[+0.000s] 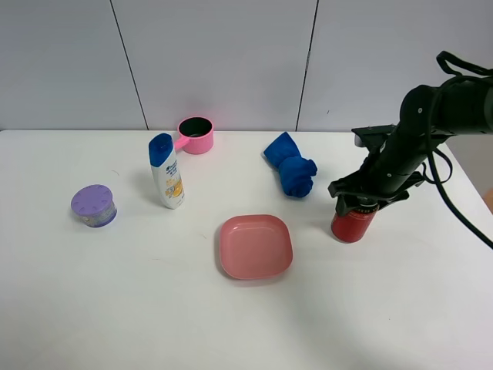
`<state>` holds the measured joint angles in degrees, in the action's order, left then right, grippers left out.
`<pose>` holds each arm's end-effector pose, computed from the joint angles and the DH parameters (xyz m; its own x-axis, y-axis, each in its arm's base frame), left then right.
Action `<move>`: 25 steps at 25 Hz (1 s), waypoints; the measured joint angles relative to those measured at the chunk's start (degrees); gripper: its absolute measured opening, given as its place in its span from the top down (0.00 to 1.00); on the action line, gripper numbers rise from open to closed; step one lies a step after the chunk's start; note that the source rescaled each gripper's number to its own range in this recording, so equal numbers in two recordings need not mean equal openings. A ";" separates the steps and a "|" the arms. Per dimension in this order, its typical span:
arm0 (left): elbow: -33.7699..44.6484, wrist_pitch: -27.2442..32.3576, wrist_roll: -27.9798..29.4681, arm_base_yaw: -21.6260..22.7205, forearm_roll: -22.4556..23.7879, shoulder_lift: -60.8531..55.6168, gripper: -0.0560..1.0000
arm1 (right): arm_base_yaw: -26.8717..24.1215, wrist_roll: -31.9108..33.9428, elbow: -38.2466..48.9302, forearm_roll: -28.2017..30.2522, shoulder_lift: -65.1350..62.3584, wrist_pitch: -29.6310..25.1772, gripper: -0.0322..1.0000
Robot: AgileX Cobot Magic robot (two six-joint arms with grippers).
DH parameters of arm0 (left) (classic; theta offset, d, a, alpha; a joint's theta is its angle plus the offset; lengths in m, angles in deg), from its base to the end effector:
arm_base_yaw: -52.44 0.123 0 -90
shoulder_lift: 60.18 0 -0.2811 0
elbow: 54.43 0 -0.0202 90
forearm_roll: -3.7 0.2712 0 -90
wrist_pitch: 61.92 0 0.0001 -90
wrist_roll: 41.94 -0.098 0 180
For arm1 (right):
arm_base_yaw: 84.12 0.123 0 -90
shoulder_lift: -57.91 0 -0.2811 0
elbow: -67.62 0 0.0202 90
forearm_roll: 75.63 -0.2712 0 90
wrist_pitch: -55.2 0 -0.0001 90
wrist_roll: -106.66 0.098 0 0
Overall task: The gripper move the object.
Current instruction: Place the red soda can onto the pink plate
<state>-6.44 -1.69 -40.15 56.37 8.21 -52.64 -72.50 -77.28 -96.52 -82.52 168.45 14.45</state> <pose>0.0210 0.0082 0.2876 -0.4334 -0.0219 -0.9009 -0.1263 0.9913 0.0367 0.3421 0.0782 0.1464 -0.9589 -0.1743 -0.2241 -0.1966 0.9771 0.0814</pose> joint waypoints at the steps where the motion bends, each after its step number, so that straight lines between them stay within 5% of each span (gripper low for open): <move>1: 0.00 0.00 0.00 0.00 0.00 0.00 0.00 | 0.00 0.00 0.13 -0.15 -0.64 0.20 0.96; 5: 0.00 0.00 0.00 0.00 0.00 0.00 0.00 | 0.00 -0.25 -1.25 -2.19 -6.17 -1.41 0.97; 10: 0.00 0.00 0.00 0.00 0.01 0.00 0.00 | 3.57 -1.04 -10.10 -4.12 -10.44 -9.85 0.97; 25: 0.00 0.00 0.00 0.00 0.13 0.00 0.00 | 26.79 3.60 -32.52 3.92 4.83 -23.62 0.97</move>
<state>-6.44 -1.69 -40.15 56.37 8.33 -52.64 -45.72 -73.68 -129.03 -78.60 173.27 -9.17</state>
